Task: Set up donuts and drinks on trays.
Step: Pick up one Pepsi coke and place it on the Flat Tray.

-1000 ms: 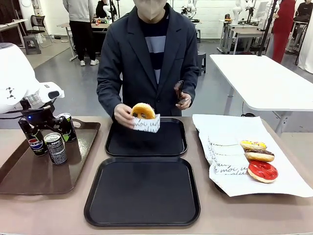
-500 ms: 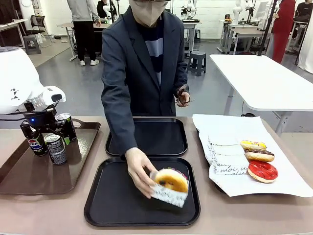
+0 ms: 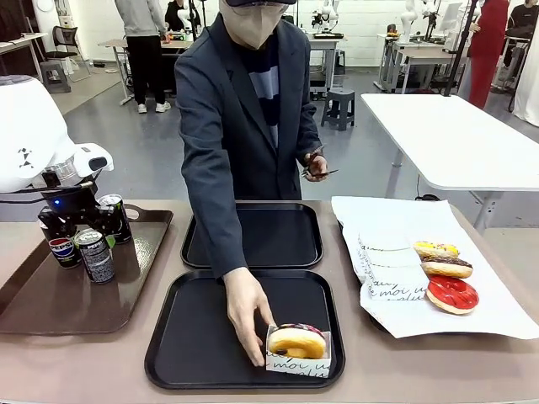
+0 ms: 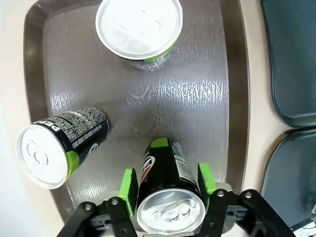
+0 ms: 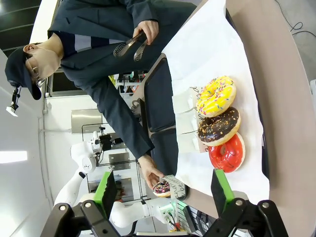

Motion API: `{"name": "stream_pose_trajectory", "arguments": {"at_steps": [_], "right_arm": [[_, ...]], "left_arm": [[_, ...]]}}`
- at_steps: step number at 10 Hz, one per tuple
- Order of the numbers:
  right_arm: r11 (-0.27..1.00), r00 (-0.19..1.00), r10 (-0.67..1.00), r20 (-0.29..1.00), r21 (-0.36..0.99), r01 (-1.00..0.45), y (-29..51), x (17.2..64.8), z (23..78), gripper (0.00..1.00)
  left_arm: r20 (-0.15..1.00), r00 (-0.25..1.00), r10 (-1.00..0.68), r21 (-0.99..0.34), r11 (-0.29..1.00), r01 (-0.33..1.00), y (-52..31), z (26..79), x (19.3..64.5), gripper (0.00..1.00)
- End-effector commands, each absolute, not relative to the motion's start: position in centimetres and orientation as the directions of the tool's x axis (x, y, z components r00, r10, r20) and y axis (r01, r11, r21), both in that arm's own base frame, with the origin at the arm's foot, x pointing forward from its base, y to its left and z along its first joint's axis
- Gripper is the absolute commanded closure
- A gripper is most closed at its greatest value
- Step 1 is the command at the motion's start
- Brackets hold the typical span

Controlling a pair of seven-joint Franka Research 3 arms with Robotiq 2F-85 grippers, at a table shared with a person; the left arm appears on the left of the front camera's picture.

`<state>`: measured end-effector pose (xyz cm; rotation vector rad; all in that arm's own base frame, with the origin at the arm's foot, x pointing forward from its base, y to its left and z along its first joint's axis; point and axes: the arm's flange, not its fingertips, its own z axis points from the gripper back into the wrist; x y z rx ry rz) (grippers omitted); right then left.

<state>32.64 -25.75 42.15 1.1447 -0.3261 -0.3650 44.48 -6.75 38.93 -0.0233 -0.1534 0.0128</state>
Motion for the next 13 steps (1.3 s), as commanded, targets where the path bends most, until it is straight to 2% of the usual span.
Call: {"name": "stream_pose_trajectory", "arguments": {"at_steps": [1, 2, 3, 4, 5, 6, 8, 9, 10, 11, 12, 13], "right_arm": [[0.360, 0.896, -0.439, 0.065, 0.927, 0.109, -25.7, 32.6, 42.2, 0.00], [0.360, 0.896, -0.439, 0.065, 0.927, 0.109, -25.7, 32.6, 42.2, 0.00], [0.360, 0.896, -0.439, 0.065, 0.927, 0.109, -25.7, 32.6, 42.2, 0.00], [0.360, 0.896, -0.439, 0.065, 0.927, 0.109, -25.7, 32.6, 42.2, 0.00], [0.360, 0.896, -0.439, 0.065, 0.927, 0.109, -25.7, 32.6, 42.2, 0.00], [0.360, 0.896, -0.439, 0.065, 0.927, 0.109, -25.7, 32.6, 42.2, 0.00], [0.360, 0.896, -0.439, 0.065, 0.927, 0.109, -25.7, 32.6, 42.2, 0.00], [0.360, 0.896, -0.439, 0.065, 0.927, 0.109, -25.7, 32.6, 42.2, 0.00], [0.360, 0.896, -0.439, 0.065, 0.927, 0.109, -25.7, 32.6, 42.2, 0.00], [0.360, 0.896, -0.439, 0.065, 0.927, 0.109, -25.7, 32.6, 42.2, 0.00], [0.360, 0.896, -0.439, 0.065, 0.927, 0.109, -25.7, 32.6, 42.2, 0.00], [0.360, 0.896, -0.439, 0.065, 0.927, 0.109, -25.7, 32.6, 42.2, 0.00]], "left_arm": [[0.128, 0.990, 0.053, 0.016, 0.998, -0.055, -7.0, 39.0, 44.5, 0.54], [0.120, 0.991, 0.055, 0.022, 0.998, -0.058, -7.0, 38.9, 44.5, 0.68], [0.114, 0.992, 0.057, 0.025, 0.998, -0.060, -7.1, 38.9, 44.6, 0.72], [0.111, 0.992, 0.058, 0.028, 0.998, -0.061, -7.1, 38.9, 44.6, 0.86], [0.108, 0.992, 0.059, 0.027, 0.998, -0.063, -7.1, 38.9, 44.5, 0.91], [0.103, 0.993, 0.061, 0.028, 0.998, -0.064, -7.1, 38.9, 44.5, 1.00], [0.091, 0.995, 0.050, 0.024, 0.998, -0.052, -7.1, 38.9, 44.5, 1.00], [0.085, 0.995, 0.042, 0.020, 0.999, -0.044, -7.0, 39.0, 44.5, 0.63], [0.078, 0.997, 0.025, 0.016, 1.000, -0.026, -7.0, 39.4, 44.5, 0.63], [0.074, 0.997, 0.015, 0.010, 1.000, -0.016, -7.2, 40.4, 44.4, 0.82], [0.034, 0.999, 0.000, 0.014, 1.000, -0.001, -7.8, 42.5, 44.1, 0.53], [0.032, 0.998, -0.045, -0.020, 0.999, 0.046, -8.5, 45.7, 43.4, 0.53]]}}
